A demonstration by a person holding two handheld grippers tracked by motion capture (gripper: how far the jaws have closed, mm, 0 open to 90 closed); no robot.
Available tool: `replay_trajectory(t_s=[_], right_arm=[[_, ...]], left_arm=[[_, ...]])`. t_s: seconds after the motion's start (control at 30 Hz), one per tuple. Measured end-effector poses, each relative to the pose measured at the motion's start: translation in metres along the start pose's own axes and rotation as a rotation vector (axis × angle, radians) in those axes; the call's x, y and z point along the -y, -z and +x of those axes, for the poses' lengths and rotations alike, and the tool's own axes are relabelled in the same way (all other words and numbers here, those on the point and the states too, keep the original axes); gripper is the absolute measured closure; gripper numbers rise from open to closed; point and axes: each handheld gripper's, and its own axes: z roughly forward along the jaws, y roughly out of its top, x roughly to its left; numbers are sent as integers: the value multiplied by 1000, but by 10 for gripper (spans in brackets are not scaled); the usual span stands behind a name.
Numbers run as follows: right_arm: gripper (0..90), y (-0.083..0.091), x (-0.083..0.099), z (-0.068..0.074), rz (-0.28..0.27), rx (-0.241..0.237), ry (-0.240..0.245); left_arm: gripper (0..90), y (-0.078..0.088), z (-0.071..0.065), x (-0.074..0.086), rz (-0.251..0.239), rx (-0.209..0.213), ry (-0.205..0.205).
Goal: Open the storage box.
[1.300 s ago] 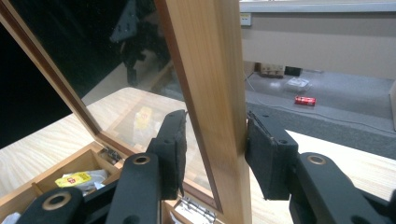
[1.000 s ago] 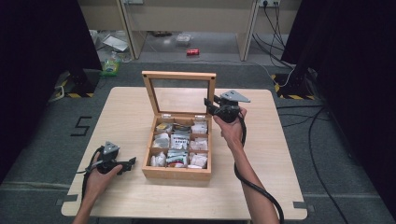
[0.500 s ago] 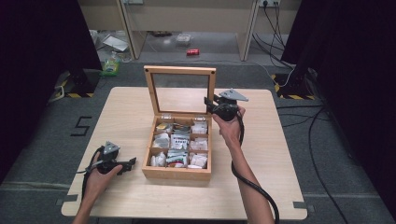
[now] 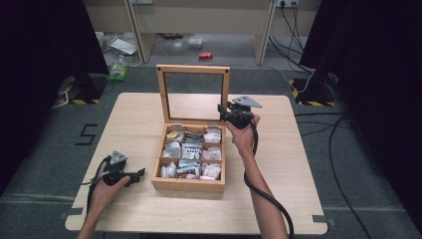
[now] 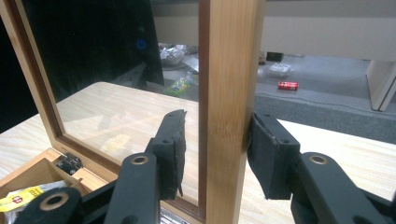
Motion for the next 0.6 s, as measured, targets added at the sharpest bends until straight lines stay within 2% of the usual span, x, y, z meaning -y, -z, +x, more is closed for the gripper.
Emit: replay_trajectory(t_s=[0.13, 0.4, 0.6], right_arm=[[567, -2, 2, 0, 27, 12, -21], [590, -6, 17, -4, 92, 6, -19], [595, -7, 16, -2, 119, 20, -8]], left_arm=[[121, 0, 0, 0, 1, 0, 0], [120, 0, 0, 0, 0, 0, -1], [120, 0, 0, 0, 0, 0, -2]])
